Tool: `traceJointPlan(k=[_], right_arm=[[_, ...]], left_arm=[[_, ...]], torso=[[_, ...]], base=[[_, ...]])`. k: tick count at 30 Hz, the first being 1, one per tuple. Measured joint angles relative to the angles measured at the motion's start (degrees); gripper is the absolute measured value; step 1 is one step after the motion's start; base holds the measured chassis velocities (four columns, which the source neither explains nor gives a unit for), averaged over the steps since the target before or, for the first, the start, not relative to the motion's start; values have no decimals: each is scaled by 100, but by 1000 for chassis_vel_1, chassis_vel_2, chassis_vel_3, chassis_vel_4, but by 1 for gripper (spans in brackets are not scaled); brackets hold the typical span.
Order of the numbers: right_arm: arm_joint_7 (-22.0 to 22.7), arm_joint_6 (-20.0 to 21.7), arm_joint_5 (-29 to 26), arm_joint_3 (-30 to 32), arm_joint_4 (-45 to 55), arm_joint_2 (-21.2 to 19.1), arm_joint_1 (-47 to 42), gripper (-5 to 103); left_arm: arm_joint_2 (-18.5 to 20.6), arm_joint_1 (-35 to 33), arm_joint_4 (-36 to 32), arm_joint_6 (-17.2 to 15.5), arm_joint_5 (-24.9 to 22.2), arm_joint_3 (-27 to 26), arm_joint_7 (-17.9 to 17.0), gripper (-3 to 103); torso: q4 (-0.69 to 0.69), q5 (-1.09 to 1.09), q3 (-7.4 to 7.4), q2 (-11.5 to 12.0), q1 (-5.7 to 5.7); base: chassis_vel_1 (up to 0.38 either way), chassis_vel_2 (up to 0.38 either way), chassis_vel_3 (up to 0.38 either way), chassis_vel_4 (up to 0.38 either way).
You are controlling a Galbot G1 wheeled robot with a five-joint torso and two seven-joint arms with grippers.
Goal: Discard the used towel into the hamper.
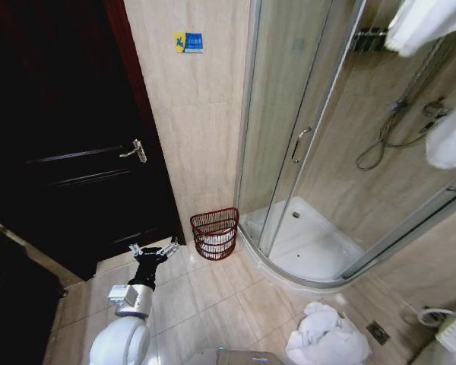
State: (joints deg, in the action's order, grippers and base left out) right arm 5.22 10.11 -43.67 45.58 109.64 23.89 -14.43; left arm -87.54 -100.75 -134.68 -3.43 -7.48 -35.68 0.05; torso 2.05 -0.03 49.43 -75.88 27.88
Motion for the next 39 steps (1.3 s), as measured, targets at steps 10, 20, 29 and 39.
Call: traceJointPlan(k=[10,20,29,39], right_arm=[[224,-274,-143,2173,1058,217,-2705,4],[258,-789,464,2492,1842,1552,-4151,4],[-80,-1474,1334,2362,2173,2967,-5356,4],[-244,-1993,2139,1690,2455,3964,-6145,4]], left_arm=[[0,1,0,0,0,0,0,100],[-1,1,0,0,0,0,0,100],[-1,1,0,0,1,-1,0,100],[0,1,0,0,0,0,0,100]], torso=[[-5,0,-1,-1,-1],[-3,1,-1,-1,0],[-1,3,-1,0,0],[-2,2,-1,-1,-1]], base=[[0,0,0,0],[0,0,0,0],[0,0,0,0],[0,0,0,0]])
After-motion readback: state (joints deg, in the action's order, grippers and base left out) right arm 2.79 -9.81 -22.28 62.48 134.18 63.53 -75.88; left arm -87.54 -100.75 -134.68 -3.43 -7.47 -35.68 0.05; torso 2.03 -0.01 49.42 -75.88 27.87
